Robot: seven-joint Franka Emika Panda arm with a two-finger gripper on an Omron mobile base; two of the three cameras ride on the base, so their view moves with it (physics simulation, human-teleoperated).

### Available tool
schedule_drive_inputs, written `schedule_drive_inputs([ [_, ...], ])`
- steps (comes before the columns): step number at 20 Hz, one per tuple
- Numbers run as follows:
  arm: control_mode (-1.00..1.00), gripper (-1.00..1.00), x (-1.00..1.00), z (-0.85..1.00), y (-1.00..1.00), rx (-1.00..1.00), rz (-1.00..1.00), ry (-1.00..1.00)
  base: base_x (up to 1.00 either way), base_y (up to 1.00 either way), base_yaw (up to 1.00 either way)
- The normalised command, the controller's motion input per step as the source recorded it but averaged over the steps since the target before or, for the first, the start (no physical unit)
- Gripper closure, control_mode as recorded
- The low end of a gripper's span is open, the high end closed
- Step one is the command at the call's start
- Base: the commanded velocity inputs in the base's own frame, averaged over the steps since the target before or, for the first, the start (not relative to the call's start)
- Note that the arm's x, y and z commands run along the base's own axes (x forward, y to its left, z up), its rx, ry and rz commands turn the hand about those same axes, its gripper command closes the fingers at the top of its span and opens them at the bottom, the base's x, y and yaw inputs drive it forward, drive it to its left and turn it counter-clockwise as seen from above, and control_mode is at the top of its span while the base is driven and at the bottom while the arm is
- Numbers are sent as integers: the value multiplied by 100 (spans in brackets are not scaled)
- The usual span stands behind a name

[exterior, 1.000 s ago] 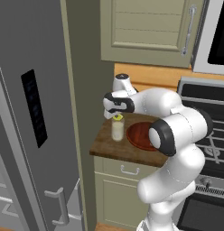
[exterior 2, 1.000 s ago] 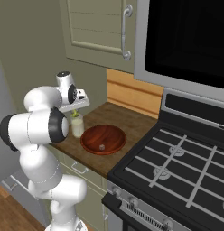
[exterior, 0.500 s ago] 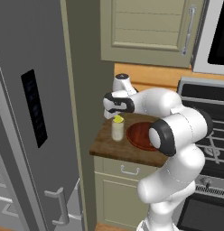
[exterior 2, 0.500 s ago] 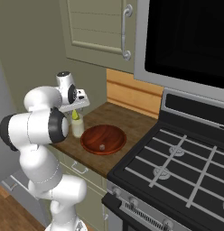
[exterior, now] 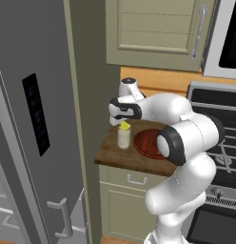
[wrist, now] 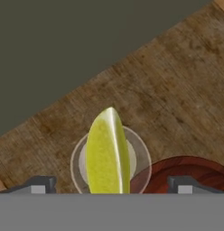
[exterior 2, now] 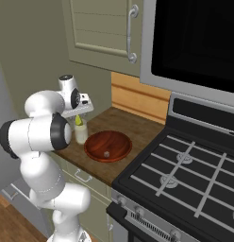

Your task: Grab a lemon wedge from the fridge and one ice cube from the ice bowl, and put them in the glass of lemonade.

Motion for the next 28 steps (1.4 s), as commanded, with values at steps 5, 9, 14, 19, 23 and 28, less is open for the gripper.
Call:
schedule_drive_inputs([
  [5,-100,-100,-2,0,0,0,0,0,0,0,0],
  [9,-100,-100,-60,0,-12,4,-2,-1,0,0,0],
  [14,-100,-100,-94,15,-45,11,-10,-8,0,0,0],
  [19,-100,-100,-86,74,-43,2,-13,0,0,0,0],
  [23,-100,-100,-72,98,-15,0,-8,6,0,0,0],
  [28,-100,-100,-83,32,-8,1,-10,3,0,0,0],
])
